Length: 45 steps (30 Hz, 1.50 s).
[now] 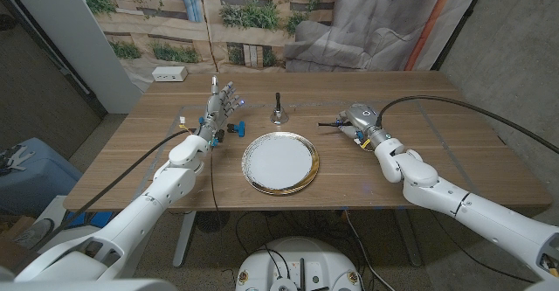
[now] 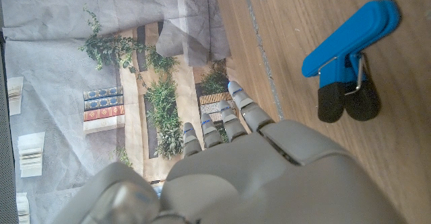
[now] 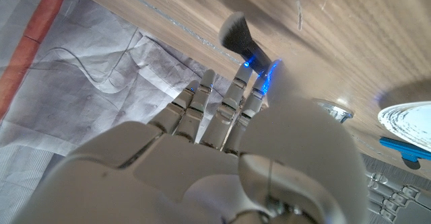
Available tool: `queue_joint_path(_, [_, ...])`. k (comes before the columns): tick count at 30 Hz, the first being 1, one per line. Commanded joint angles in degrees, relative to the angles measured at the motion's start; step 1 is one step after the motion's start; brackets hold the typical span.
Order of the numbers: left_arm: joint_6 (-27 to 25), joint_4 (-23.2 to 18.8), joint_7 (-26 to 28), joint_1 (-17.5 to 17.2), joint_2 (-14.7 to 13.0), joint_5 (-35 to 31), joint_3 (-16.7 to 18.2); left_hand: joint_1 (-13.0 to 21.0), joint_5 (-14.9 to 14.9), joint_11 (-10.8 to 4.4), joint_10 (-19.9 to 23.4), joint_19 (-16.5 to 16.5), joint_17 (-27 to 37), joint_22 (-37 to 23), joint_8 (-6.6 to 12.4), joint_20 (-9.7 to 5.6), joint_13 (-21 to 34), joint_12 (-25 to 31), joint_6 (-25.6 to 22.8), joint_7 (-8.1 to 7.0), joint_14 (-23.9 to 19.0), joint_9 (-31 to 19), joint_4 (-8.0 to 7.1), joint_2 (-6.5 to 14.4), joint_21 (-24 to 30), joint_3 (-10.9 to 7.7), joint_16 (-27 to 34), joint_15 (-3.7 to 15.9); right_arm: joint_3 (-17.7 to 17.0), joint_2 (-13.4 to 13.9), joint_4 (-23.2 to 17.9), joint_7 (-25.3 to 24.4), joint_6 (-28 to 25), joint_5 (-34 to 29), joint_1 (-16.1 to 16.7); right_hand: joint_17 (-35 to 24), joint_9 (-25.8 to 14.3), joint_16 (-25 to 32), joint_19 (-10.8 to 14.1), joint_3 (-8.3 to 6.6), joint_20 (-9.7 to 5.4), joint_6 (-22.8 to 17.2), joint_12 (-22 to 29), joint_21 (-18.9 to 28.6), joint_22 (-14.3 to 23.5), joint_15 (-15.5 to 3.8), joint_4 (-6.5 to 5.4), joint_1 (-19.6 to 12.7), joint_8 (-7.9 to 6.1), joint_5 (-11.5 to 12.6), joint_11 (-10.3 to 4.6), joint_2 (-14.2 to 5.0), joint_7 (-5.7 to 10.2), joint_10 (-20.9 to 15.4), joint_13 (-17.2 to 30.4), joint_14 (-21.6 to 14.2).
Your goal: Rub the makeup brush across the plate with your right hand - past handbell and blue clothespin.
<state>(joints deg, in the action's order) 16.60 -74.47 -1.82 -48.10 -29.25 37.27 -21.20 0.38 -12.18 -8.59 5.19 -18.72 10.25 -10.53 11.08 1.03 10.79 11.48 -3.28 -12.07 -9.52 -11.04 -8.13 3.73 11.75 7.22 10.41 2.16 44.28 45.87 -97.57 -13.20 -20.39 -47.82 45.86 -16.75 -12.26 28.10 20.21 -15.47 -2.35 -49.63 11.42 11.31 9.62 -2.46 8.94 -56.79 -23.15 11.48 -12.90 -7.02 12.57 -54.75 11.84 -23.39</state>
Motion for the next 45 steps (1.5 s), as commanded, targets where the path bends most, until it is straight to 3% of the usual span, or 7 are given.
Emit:
queue_joint_path(1, [0.0, 0.0, 0.0, 0.0, 0.0, 0.0, 0.0, -0.1, -0.2, -0.49, 0.1, -0.4, 0.1, -0.3, 0.20, 0.04, 0.2, 0.4, 0.1, -0.58, -0.4, -0.1, -0.40, 0.8, 0.3, 0.11, 0.2, 0.77, 0.7, -0.2, 0.0, 2.3, -1.4, -1.1, -0.1, 0.0, 0.0, 0.1, 0.3, -0.32, -0.26, -0.4, 0.3, -0.1, 0.1, -8.21, 0.18, 0.1, -0.36, 0.2, 0.19, 0.28, 0.22, 0.2, 0.3, -0.3])
queue_joint_path(26, [0.0, 0.0, 0.0, 0.0, 0.0, 0.0, 0.0, -0.1, -0.2, -0.37, 0.2, -0.4, 0.1, -0.3, 0.20, 0.00, 0.2, 0.4, 0.1, -0.58, -0.4, -0.1, -0.41, 0.8, 0.3, 0.11, 0.2, 0.79, 1.2, 1.3, -2.5, 4.6, -0.8, -3.3, 1.2, -0.1, -0.1, 0.1, 0.3, -0.09, -0.02, 0.0, 0.0, -0.1, 0.1, -8.02, 0.13, 0.5, -0.36, 0.2, 0.20, 0.63, 0.24, 1.1, 0.3, -0.3])
queue_joint_path(45, [0.0, 0.0, 0.0, 0.0, 0.0, 0.0, 0.0, -0.1, -0.2, -0.45, 0.2, -0.4, 0.1, -0.3, 0.20, 0.03, 0.2, 0.4, 0.1, -0.58, -0.4, -0.1, -0.41, 0.8, 0.2, 0.11, 0.2, 0.78, 0.5, 1.2, -4.2, 6.3, -1.5, -3.9, 2.2, -0.6, -0.3, -0.2, 0.4, 1.10, 1.28, 4.5, -0.7, -0.2, 0.2, -8.07, 0.66, -0.1, 1.31, -0.2, 0.27, 3.71, 0.20, 5.2, 0.3, 1.5])
